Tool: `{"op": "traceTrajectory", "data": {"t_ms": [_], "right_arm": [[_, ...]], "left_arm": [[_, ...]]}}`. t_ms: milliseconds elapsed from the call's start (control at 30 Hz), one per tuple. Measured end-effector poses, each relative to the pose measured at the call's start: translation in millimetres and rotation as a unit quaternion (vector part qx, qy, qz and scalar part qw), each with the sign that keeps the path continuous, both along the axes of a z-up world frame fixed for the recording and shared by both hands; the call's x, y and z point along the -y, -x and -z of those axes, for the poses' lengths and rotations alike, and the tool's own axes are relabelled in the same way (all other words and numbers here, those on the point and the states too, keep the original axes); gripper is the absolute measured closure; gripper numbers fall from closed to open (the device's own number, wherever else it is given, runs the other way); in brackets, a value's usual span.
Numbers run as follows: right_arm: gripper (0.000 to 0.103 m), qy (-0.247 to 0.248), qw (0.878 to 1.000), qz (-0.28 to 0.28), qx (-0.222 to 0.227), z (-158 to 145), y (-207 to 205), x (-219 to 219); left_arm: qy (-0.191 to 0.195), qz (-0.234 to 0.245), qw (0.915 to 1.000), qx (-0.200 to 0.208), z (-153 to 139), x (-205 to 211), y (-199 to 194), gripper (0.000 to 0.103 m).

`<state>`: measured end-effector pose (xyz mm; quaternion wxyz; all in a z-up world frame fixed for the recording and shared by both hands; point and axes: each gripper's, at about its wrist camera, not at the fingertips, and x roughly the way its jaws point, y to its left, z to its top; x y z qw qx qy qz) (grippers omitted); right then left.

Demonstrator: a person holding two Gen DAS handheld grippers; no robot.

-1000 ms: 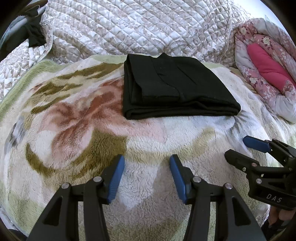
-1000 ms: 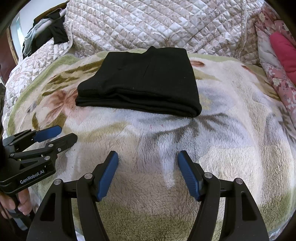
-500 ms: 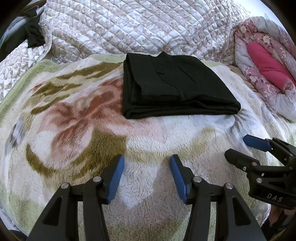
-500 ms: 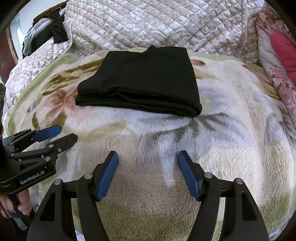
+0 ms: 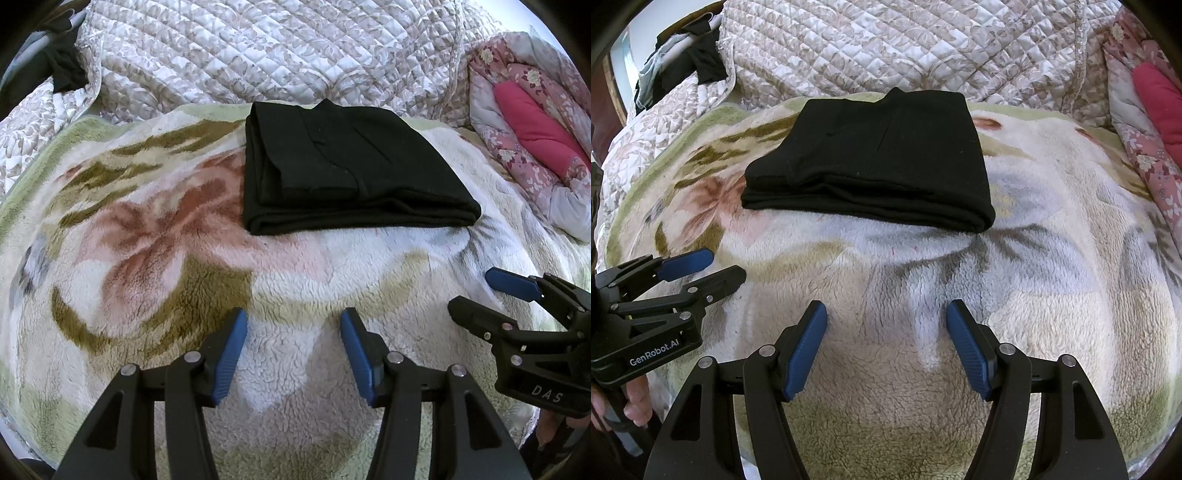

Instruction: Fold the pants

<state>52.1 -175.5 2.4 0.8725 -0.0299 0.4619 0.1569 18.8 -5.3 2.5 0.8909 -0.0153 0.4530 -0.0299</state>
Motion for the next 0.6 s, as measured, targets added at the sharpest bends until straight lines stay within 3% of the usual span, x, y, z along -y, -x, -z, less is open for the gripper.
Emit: {"op": "traceTrajectory", "data": {"t_ms": [600], "right_arm": [[0.035,0.000,1.000,-0.001,-0.001,0.0,-1.1,0.2]], "left_arm": [[0.003,-0.003,1.0000,-0.007,-0.2,-1.1,-1.1,0.047]]}}
